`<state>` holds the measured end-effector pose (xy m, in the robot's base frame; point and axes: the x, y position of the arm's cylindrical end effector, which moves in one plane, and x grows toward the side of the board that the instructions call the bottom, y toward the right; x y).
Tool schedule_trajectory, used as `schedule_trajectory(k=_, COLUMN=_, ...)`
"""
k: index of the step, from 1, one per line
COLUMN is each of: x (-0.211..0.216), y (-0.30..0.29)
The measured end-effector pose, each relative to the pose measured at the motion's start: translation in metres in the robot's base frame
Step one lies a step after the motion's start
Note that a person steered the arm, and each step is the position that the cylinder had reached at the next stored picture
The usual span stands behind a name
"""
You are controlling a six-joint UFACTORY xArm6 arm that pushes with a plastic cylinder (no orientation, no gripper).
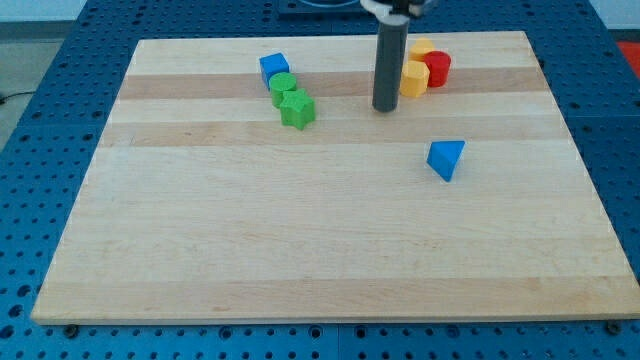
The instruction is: Place the blue triangle at the bottom of the green star
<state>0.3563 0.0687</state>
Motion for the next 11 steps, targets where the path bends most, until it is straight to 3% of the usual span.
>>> schedule_trajectory(k=3, x=0.041, y=0.121)
schedule_trajectory(k=4, x=0.094, y=0.134)
schedule_trajectory(k=9, x=0.076, y=-0.089)
schedule_trajectory(k=11, x=0.040, y=-0.105)
